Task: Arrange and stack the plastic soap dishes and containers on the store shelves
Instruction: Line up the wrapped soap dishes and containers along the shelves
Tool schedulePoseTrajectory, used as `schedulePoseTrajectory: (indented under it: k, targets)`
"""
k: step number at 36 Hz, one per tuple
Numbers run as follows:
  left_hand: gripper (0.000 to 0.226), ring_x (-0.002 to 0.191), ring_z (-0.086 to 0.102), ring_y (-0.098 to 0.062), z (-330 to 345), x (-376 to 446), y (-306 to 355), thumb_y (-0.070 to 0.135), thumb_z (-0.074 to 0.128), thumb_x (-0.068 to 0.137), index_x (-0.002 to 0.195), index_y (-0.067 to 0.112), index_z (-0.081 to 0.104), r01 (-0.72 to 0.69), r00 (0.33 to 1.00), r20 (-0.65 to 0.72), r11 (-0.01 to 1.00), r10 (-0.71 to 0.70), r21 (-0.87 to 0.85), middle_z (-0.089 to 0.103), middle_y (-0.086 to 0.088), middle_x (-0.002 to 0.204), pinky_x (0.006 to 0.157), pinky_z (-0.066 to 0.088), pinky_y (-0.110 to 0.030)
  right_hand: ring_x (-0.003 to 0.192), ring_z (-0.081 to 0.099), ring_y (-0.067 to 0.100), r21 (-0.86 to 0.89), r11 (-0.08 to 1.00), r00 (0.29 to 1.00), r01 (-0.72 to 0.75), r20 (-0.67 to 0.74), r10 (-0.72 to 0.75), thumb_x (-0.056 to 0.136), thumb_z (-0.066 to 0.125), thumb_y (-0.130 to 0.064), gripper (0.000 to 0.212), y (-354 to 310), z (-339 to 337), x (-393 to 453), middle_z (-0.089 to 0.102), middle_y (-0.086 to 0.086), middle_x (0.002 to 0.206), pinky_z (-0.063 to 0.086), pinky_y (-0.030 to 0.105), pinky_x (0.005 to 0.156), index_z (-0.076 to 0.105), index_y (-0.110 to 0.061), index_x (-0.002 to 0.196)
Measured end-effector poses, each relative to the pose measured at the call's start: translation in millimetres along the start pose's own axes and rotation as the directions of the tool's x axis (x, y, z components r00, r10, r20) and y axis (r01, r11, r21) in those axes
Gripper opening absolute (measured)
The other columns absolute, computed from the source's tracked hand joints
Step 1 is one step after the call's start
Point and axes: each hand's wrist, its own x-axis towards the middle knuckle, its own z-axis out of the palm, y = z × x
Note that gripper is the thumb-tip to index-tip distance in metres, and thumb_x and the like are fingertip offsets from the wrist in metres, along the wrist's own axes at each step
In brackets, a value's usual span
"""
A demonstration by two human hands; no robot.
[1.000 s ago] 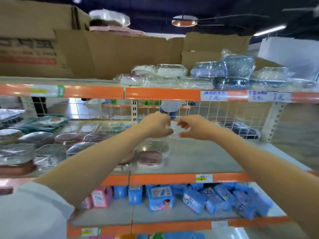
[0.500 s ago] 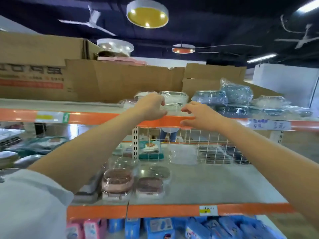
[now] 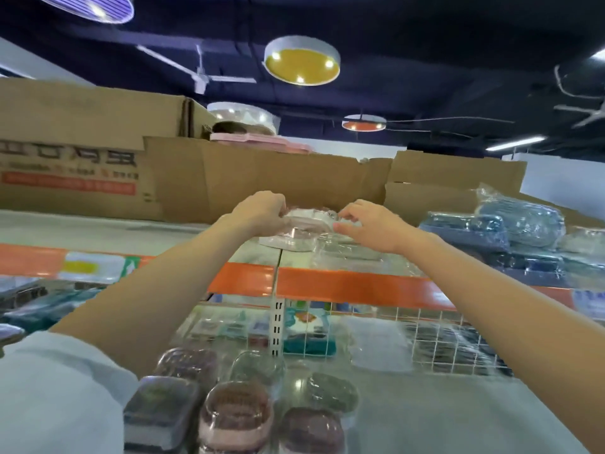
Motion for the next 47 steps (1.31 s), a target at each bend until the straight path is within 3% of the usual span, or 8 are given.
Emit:
schedulePoseTrajectory:
  k: [9,14,20,23,26,33,39,47]
  targets:
    - [0.044,0.110,0.054,-0.027,9.2,46.4,-33.1,0.037,0.051,0.096,0.128,0.008,0.051,0.003,0.996,0.094,0.998,-0.008,0.059,0.057,-0.010,0.125,0.092,0.046,-0.037,0.116,0.050,0.026,-0.088,0.996,0.992,-0.030,0.116,0.040,0.097,0.047,-0.043,0.052,-6.9,14.0,79.4,0.050,0.009,0.130,0.040,0.035,0.097,0.048,-0.008,0.135]
    - [0.037,0.095,0.059,-0.027,21.3,71.3,-36.2,0.042,0.052,0.094,0.110,0.009,0.060,-0.002,0.991,0.131,0.998,-0.007,0.068,0.062,-0.008,0.107,0.080,0.049,-0.036,0.089,0.044,0.022,-0.166,0.985,0.990,-0.040,0.128,0.062,0.096,0.048,-0.043,0.033,-7.8,19.8,112.2,0.044,-0.003,0.086,0.034,0.030,0.075,0.052,-0.011,0.102]
    - [0.039,0.091,0.055,-0.027,51.2,89.0,-43.6,0.046,0.048,0.094,0.102,0.010,0.058,-0.033,0.983,0.179,0.999,0.026,0.036,0.060,-0.008,0.101,0.076,0.045,-0.034,0.105,0.055,0.029,-0.187,0.977,0.977,-0.106,0.165,0.137,0.097,0.045,-0.046,0.051,-8.4,39.9,134.5,0.058,0.013,0.121,0.046,0.039,0.091,0.055,-0.004,0.124]
    - [0.043,0.086,0.050,-0.024,59.1,90.9,-49.9,0.050,0.040,0.097,0.096,0.009,0.056,-0.058,0.976,0.209,0.998,0.055,0.007,0.057,-0.006,0.094,0.072,0.038,-0.031,0.120,0.046,0.033,-0.265,0.954,0.970,-0.142,0.156,0.188,0.094,0.040,-0.057,0.063,-8.3,56.3,139.9,0.049,0.016,0.132,0.040,0.043,0.097,0.047,-0.005,0.130]
    - [0.052,0.095,0.056,-0.026,62.2,91.0,-55.6,0.049,0.034,0.098,0.113,0.007,0.062,-0.073,0.965,0.252,0.997,0.077,-0.024,0.064,-0.009,0.106,0.076,0.039,-0.032,0.132,0.032,0.033,-0.304,0.941,0.974,-0.148,0.120,0.192,0.096,0.037,-0.057,0.069,-5.6,64.2,142.9,0.037,0.017,0.143,0.033,0.046,0.104,0.037,-0.004,0.139]
    - [0.055,0.129,0.032,-0.031,57.5,86.7,-54.9,0.058,0.026,0.097,0.138,0.028,0.046,-0.075,0.948,0.316,0.995,0.051,0.066,0.042,-0.014,0.135,0.110,0.024,-0.043,0.133,0.030,0.035,-0.279,0.943,0.972,-0.182,0.097,0.216,0.097,0.040,-0.052,0.064,-1.9,62.7,142.8,0.032,0.019,0.145,0.032,0.046,0.107,0.038,-0.004,0.140]
    - [0.063,0.133,0.020,-0.033,52.4,78.5,-53.8,0.070,0.022,0.090,0.143,0.040,0.035,-0.077,0.928,0.367,0.997,0.061,0.029,0.035,-0.006,0.143,0.114,0.012,-0.049,0.127,0.041,0.038,-0.134,0.966,0.965,-0.221,0.114,0.236,0.092,0.051,-0.050,0.071,0.3,61.8,144.3,0.036,0.022,0.142,0.038,0.044,0.101,0.027,-0.005,0.141]
    - [0.076,0.121,0.022,-0.027,48.6,66.5,-51.4,0.084,0.036,0.075,0.141,0.045,0.034,-0.059,0.919,0.390,0.998,0.058,-0.011,0.043,0.007,0.130,0.108,0.023,-0.050,0.118,0.050,0.034,0.016,0.969,0.949,-0.246,0.209,0.237,0.090,0.051,-0.055,0.087,0.4,57.7,140.7,0.046,0.018,0.138,0.043,0.040,0.091,0.007,-0.005,0.146]
